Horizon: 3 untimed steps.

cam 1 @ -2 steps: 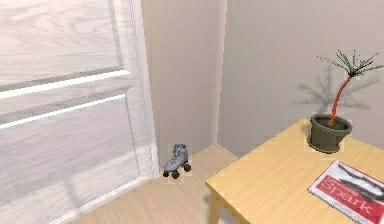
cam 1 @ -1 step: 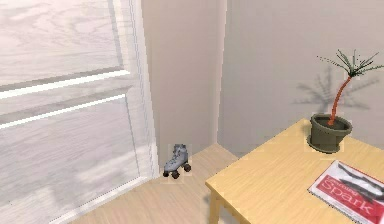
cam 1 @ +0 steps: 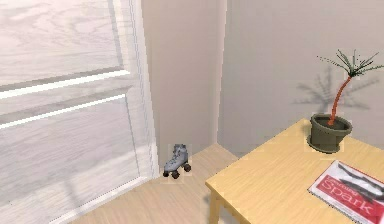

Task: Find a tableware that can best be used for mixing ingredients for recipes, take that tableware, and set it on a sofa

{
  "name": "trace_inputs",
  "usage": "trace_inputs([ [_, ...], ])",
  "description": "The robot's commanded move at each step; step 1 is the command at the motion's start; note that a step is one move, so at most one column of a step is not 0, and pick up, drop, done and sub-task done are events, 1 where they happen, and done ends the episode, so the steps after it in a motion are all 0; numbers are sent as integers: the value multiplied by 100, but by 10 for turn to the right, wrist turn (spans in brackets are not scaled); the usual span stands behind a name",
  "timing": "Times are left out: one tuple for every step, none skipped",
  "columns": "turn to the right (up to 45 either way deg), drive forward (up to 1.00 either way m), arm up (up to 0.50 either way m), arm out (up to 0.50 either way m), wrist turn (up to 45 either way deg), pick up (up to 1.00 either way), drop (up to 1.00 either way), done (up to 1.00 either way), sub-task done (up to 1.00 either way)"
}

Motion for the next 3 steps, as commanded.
trace_inputs([
  [0, 0, 0, 26, 0, 0, 0, 0, 0],
  [0, 0, 0, 0, 450, 0, 0, 0, 0],
  [0, 0, 0, 0, 450, 0, 0, 0, 0],
])
